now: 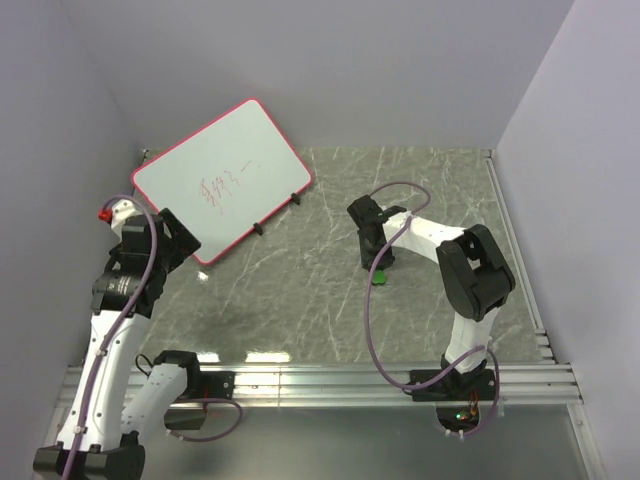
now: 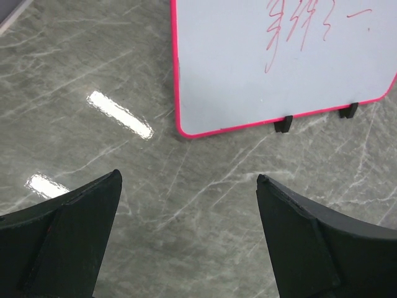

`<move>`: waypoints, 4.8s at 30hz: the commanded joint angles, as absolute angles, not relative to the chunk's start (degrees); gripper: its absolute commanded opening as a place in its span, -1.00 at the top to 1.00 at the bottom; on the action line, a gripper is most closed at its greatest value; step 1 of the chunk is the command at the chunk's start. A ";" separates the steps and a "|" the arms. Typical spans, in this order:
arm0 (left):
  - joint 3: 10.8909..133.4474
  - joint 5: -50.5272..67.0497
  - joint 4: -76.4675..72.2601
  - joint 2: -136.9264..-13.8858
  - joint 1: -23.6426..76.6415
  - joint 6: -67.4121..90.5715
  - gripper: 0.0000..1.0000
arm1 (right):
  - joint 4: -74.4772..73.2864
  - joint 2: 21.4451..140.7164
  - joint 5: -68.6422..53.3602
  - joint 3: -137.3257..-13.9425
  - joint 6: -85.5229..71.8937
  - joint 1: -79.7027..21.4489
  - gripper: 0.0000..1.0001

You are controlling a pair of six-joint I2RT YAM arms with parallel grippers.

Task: Erase the whiteboard

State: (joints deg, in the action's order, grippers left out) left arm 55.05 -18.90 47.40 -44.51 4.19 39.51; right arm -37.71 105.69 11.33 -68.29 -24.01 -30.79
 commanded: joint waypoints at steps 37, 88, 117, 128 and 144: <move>47.11 14.56 7.13 -65.56 -21.09 28.56 -0.74 | -45.70 100.64 7.30 -69.43 -25.57 -34.19 1.00; 32.87 24.10 -17.58 -73.31 -13.01 36.03 0.99 | -30.53 100.71 -15.00 -90.87 -33.47 -35.86 1.00; 21.71 12.66 -20.85 -73.75 -5.98 37.62 0.99 | -22.50 143.26 -6.87 -142.02 -55.02 -45.88 1.00; 22.06 6.42 -16.43 -70.76 2.37 35.33 0.99 | -22.06 144.14 4.75 -145.46 -55.02 -44.30 1.00; 22.59 3.96 -15.73 -68.56 6.68 33.75 0.99 | -20.75 135.80 -15.11 -108.93 -48.68 -50.27 1.00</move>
